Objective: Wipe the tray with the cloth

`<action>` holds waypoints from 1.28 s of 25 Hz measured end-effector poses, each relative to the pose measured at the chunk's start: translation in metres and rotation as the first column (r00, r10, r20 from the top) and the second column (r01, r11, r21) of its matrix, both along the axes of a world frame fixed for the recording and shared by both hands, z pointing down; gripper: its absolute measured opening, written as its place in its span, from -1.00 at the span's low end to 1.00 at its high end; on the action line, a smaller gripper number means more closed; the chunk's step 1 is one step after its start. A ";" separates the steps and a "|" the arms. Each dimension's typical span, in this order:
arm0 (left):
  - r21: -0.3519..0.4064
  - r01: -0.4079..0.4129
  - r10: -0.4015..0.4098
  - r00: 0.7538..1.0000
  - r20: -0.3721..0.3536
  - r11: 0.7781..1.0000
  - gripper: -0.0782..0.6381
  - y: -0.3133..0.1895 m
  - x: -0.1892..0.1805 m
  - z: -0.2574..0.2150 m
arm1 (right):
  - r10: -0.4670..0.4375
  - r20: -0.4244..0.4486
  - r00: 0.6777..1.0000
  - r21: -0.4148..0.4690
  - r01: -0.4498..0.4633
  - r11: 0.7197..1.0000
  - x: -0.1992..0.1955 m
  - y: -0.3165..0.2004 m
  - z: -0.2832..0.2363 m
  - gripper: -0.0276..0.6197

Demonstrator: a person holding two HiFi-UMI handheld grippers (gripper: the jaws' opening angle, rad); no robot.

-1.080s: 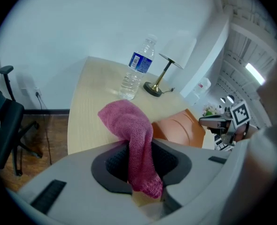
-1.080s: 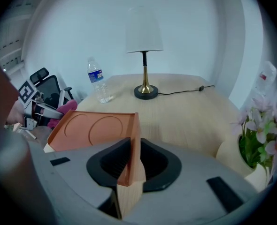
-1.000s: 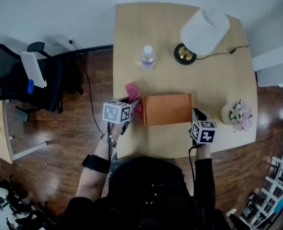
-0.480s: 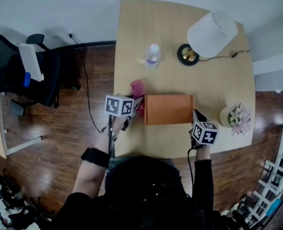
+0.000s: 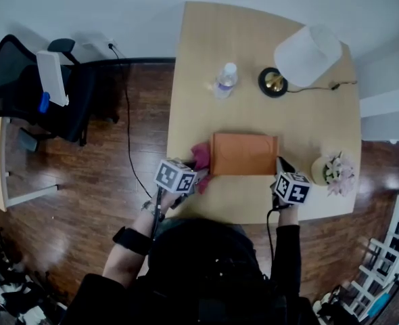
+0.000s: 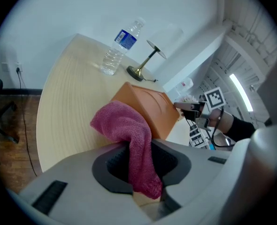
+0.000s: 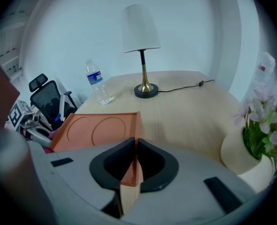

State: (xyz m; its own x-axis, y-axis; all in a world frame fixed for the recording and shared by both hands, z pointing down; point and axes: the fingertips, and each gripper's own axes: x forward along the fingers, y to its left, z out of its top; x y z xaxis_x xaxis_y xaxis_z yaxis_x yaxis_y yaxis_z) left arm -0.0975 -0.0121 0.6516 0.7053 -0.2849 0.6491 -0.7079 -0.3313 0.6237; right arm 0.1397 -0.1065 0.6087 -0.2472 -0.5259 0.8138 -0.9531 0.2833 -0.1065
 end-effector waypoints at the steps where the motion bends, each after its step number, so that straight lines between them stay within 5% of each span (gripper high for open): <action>1: -0.006 -0.014 0.014 1.000 0.001 1.000 -0.49 0.010 0.003 0.001 | -0.001 -0.004 1.000 0.003 0.001 1.000 0.001 -0.001 0.000 -0.86; 11: -0.033 -0.103 0.102 0.994 -0.036 0.994 -0.49 0.068 0.022 -0.003 | -0.010 0.036 0.999 -0.010 0.010 1.000 -0.003 0.001 0.000 -0.86; 19: 0.083 0.084 -0.082 0.996 -0.033 0.993 -0.49 -0.059 -0.034 -0.016 | 0.003 0.030 1.000 0.000 -0.003 1.000 -0.001 0.002 0.001 -0.86; 24: 0.056 0.178 -0.177 0.984 -0.012 0.982 -0.49 -0.128 -0.039 0.000 | 0.012 0.041 0.999 -0.008 -0.012 1.000 -0.002 0.002 0.000 -0.86; 28: 0.005 0.269 -0.268 0.961 -0.067 0.963 -0.49 -0.134 -0.040 0.007 | 0.022 0.058 0.998 -0.010 -0.021 1.000 -0.001 0.001 0.001 -0.85; 32: -0.018 0.260 -0.261 0.961 -0.091 0.965 -0.49 -0.116 -0.038 0.008 | 0.031 0.077 0.997 -0.013 -0.030 0.999 -0.003 0.001 0.000 -0.85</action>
State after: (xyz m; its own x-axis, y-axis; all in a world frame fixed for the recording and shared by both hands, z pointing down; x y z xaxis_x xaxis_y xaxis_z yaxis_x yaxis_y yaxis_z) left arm -0.1360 -0.1278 0.6593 0.6637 -0.4631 0.5875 -0.7089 -0.1388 0.6915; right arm 0.1366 -0.1050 0.6084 -0.2938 -0.5245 0.7991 -0.9501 0.2522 -0.1837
